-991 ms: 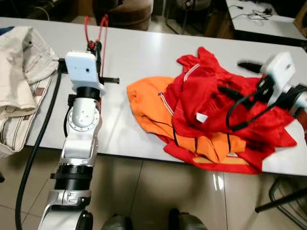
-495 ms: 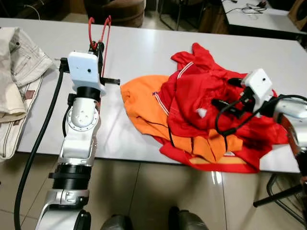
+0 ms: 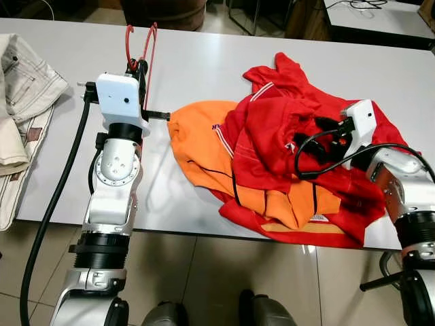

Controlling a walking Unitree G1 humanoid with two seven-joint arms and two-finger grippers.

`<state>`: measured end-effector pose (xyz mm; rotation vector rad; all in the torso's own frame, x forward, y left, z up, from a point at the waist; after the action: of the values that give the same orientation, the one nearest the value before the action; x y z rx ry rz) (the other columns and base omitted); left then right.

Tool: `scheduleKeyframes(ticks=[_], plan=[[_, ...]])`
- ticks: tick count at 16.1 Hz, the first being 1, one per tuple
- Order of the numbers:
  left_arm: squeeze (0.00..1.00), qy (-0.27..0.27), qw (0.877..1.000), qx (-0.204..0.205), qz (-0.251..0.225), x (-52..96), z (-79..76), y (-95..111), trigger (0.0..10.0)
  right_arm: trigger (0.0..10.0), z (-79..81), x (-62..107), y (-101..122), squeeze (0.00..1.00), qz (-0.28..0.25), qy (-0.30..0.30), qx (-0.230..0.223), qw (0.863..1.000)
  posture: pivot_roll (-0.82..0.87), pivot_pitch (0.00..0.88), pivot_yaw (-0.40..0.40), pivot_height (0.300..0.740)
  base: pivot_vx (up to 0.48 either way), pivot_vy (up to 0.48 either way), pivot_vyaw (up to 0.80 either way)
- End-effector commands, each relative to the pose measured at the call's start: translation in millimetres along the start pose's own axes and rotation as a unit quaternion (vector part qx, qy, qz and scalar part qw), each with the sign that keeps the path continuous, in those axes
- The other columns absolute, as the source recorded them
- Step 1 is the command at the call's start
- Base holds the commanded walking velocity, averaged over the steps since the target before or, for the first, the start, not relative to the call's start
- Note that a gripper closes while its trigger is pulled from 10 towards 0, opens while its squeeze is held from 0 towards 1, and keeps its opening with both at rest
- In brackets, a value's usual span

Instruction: Hang hanger

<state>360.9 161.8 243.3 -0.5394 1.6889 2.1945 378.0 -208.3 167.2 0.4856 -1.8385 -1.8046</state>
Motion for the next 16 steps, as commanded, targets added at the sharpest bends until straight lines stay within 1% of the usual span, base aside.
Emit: scheduleKeyframes(ticks=[1, 2, 4, 6, 7, 10, 12, 14, 16], plan=[[0.0, -0.002, 1.0, 0.0, -0.004, -1.6, 0.0, 2.3, 10.0, 0.0, 3.1, -1.2, -5.9, 0.0, 0.001, -0.001, -0.016, 1.0, -0.12, 0.153, -0.005, 0.74, 0.0, 0.0, 0.0], [0.0, -0.003, 1.0, 0.0, -0.005, -1.4, -0.8, 2.5, 10.0, 0.0, 5.4, -2.4, -4.1, 0.0, -0.009, 0.002, -0.019, 1.0, -0.12, 0.152, -0.006, 0.74, 0.0, 0.0, 0.0], [0.0, -0.005, 1.0, 0.0, -0.005, -0.8, -1.8, 2.6, 10.0, 0.0, 9.2, -2.7, 0.5, 0.0, -0.022, 0.007, -0.011, 1.0, -0.12, 0.153, -0.009, 0.74, 0.0, 0.0, 0.0], [0.0, -0.006, 1.0, 0.001, -0.005, -0.2, -2.7, 1.9, 10.0, 0.0, 12.7, -1.2, 8.0, 0.0, -0.033, 0.017, 0.008, 0.999, -0.12, 0.149, -0.01, 0.74, 0.0, 0.0, 0.0], [0.0, -0.007, 1.0, 0.002, -0.005, -0.1, -3.8, 2.1, 10.0, 0.0, 14.8, 1.6, 16.8, 0.0, -0.042, 0.025, 0.022, 0.999, -0.12, 0.147, -0.012, 0.74, 0.0, 0.0, 0.0], [0.0, -0.009, 1.0, 0.003, -0.007, -1.0, -4.7, 2.2, 10.0, 0.0, 14.6, 7.8, 26.6, 0.0, -0.042, 0.033, 0.049, 0.997, -0.13, 0.145, -0.013, 0.74, 0.0, 0.0, 0.0], [0.0, -0.01, 1.0, 0.005, -0.004, 0.1, -6.9, 0.2, 10.0, 0.0, 14.7, 9.8, 32.0, 0.0, -0.05, 0.029, 0.052, 0.997, -0.14, 0.141, -0.022, 0.74, 0.0, 0.0, 0.0], [0.0, -0.012, 1.0, 0.005, -0.003, 1.2, -9.1, -0.4, 10.0, 0.0, 18.6, 10.1, 36.7, 0.0, -0.057, 0.035, 0.052, 0.996, -0.14, 0.145, -0.027, 0.74, 0.0, 0.0, 0.0], [0.0, -0.024, 1.0, 0.003, 0.013, 2.6, -14.0, -6.8, 10.0, 0.0, 25.2, 6.9, 48.8, 0.0, -0.084, 0.038, 0.046, 0.995, -0.14, 0.149, -0.027, 0.74, 0.0, 0.0, 0.0]])
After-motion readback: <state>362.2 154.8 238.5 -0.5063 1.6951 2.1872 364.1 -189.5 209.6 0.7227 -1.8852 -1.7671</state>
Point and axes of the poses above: a point about 5 cm out from each wrist's last joint towards the gripper, its own x axis pointing back from the gripper into the wrist, its own y axis along the axis of the wrist's last joint, z = x × y, the point moved 3 cm from there along -x, pointing out of the wrist towards the gripper, and after that the axes turned 4 degrees about -x, right-handed, at the moved point
